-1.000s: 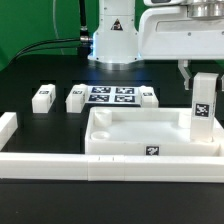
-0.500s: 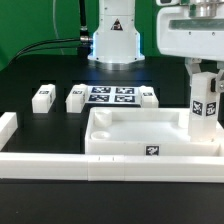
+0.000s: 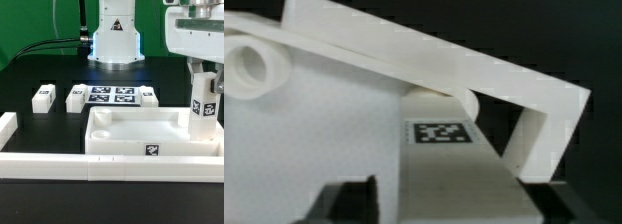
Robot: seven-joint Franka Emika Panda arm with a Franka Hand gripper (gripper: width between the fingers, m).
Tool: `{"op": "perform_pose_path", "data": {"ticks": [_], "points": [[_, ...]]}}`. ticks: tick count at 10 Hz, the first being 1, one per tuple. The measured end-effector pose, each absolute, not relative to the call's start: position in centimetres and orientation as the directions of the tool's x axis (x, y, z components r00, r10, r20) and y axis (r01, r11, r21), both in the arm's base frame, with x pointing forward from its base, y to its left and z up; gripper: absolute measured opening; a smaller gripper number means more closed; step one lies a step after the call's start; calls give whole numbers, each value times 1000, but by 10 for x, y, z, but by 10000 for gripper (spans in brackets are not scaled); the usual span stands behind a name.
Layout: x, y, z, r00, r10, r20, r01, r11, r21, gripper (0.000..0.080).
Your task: Assemble desk
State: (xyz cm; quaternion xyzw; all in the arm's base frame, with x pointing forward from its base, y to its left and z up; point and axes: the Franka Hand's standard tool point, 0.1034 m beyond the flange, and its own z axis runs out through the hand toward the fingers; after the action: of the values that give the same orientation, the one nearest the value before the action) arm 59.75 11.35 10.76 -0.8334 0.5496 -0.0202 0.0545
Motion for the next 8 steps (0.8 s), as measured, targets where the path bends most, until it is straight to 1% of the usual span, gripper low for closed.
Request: {"op": "perform_pose_path", "data": {"ticks": [1, 2, 3, 5, 8], "points": [[598, 112, 107, 497, -868, -7, -863, -493, -112, 443], [598, 114, 108, 581, -814, 10, -808, -579, -111, 605], [598, 117, 108, 622, -783, 15, -777, -620, -111, 636], [598, 116, 108, 714, -699, 29, -693, -713, -108, 647], [599, 115, 110, 913, -404, 60, -400, -913, -79, 649]]}}
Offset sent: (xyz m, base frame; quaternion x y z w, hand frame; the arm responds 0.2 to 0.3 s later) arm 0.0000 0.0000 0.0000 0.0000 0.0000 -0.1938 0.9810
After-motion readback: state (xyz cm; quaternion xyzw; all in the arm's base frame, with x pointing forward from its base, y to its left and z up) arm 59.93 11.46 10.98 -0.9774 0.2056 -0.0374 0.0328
